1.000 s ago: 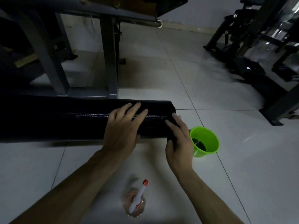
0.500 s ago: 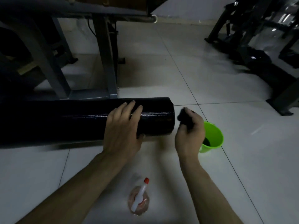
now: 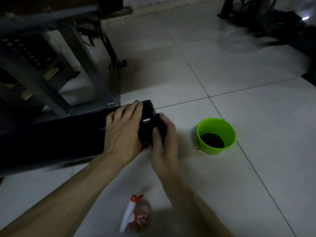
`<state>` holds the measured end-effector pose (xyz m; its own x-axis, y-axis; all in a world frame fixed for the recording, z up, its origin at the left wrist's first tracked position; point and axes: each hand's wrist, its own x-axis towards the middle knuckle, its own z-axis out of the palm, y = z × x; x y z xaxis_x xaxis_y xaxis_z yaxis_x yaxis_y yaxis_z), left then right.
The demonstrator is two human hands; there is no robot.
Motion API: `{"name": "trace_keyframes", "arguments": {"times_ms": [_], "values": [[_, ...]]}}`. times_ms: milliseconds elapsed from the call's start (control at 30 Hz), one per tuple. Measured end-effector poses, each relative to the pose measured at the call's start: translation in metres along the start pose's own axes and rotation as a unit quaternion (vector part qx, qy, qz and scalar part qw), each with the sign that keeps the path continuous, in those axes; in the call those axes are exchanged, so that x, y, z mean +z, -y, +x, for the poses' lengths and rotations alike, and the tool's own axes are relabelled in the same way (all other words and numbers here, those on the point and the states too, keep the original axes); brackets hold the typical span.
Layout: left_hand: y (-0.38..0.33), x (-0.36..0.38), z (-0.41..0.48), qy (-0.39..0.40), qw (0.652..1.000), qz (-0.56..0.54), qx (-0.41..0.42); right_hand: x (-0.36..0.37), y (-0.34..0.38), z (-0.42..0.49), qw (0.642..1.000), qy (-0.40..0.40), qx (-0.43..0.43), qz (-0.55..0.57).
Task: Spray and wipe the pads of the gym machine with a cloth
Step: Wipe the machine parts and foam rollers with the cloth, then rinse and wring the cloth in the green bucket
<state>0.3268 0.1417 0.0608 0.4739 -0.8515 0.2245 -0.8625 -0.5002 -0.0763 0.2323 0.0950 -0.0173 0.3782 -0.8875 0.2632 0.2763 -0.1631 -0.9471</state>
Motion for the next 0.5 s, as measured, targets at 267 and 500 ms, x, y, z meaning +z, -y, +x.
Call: {"name": "trace_keyframes", "arguments": {"times_ms": [267, 500], "values": [[0.000, 0.005, 0.002, -0.003, 1.000, -0.004, -0.013, 0.004, -0.012, 0.093, 0.978, 0.061, 0.168, 0.105], [0.004, 0.008, 0.004, -0.009, 1.000, -0.010, -0.008, -0.005, -0.033, 0.034, 0.969, -0.021, 0.225, 0.102]]}}
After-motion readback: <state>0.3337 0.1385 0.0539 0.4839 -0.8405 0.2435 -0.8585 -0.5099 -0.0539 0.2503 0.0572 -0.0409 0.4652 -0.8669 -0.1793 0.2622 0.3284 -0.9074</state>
